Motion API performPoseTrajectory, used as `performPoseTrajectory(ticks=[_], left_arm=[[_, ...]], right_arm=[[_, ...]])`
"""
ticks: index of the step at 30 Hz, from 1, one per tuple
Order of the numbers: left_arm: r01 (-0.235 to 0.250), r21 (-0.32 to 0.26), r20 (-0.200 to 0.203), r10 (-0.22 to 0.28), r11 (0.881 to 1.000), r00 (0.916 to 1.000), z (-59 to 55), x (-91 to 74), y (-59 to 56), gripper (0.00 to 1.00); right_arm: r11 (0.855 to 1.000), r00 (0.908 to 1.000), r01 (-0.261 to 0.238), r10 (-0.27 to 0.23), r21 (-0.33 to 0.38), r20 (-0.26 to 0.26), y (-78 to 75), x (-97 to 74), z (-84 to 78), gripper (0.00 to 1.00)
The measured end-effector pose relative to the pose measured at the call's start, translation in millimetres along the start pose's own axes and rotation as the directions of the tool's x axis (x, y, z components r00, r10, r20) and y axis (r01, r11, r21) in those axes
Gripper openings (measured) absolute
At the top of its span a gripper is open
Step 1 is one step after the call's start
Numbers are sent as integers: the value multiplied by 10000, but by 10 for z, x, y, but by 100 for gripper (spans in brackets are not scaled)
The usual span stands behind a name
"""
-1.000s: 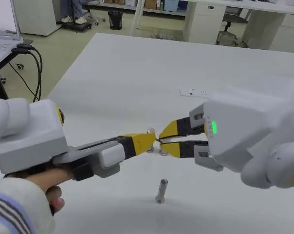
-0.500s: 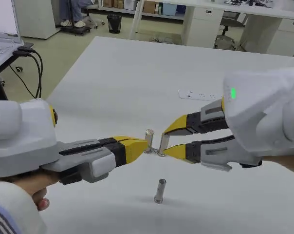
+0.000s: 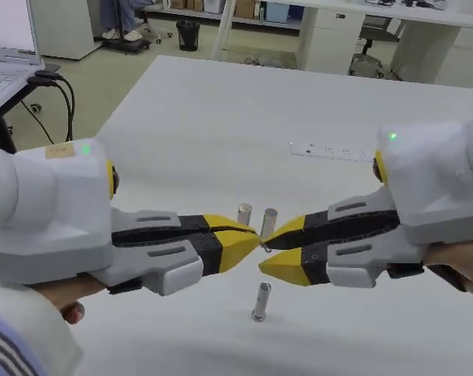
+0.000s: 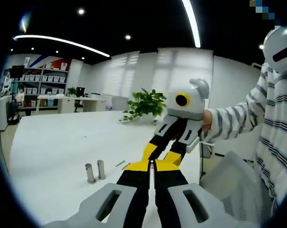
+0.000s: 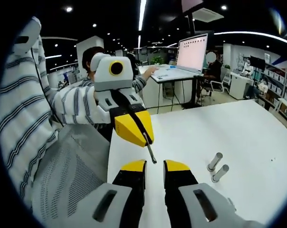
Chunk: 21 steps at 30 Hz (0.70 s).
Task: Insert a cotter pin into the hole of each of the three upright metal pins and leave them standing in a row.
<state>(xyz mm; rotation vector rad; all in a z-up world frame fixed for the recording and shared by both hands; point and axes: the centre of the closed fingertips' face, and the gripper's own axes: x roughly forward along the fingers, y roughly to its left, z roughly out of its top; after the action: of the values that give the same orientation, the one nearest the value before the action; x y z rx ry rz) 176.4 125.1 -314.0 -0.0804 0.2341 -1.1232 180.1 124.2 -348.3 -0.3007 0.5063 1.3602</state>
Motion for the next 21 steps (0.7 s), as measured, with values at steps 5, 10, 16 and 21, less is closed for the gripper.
performPoseTrajectory(ticks=[5,10,16,21], left_arm=[[326,217,174,-330,9992,9993,29,20,-57,0],[358,429,-120,-353,9984,9993,-8,41,-70,0],[517,575,-313,-499,9970,9983,-47,48,-92,0],[727,813,-738,-668,9940,9950,-150,41,-107,0]], right_arm=[[9989,9990,-265,250,377,372,53,-31,13,4],[9971,9978,-485,457,591,481,106,-37,4,0],[9955,9969,-663,633,670,459,152,-43,-33,0],[9956,9971,-727,711,595,276,162,-61,-81,0]])
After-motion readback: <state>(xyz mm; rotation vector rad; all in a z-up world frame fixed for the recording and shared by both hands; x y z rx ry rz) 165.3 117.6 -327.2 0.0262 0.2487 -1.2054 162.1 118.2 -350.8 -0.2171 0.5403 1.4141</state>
